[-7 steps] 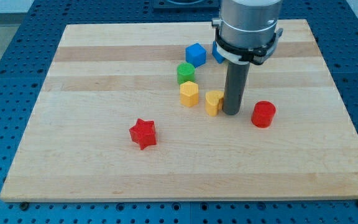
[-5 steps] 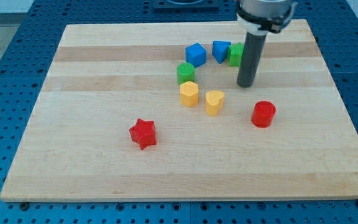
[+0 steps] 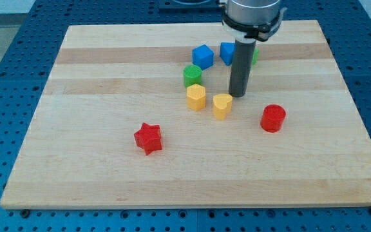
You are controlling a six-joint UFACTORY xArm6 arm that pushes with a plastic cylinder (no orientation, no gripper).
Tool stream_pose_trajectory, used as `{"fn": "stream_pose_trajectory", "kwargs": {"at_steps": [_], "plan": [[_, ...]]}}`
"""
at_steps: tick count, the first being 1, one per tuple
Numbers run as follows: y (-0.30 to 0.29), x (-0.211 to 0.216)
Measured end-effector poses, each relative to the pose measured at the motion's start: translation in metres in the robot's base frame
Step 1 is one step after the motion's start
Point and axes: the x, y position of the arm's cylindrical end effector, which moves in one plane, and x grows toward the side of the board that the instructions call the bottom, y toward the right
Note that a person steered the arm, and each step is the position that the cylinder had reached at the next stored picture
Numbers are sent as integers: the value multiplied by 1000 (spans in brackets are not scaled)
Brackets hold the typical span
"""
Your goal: Move the red circle right to the yellow heart
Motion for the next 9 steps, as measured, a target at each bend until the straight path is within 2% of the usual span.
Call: {"fn": "stream_pose_trajectory", "kwargs": {"at_steps": [5, 7, 9], "plan": [[-23, 21], [70, 14], [105, 24]]}}
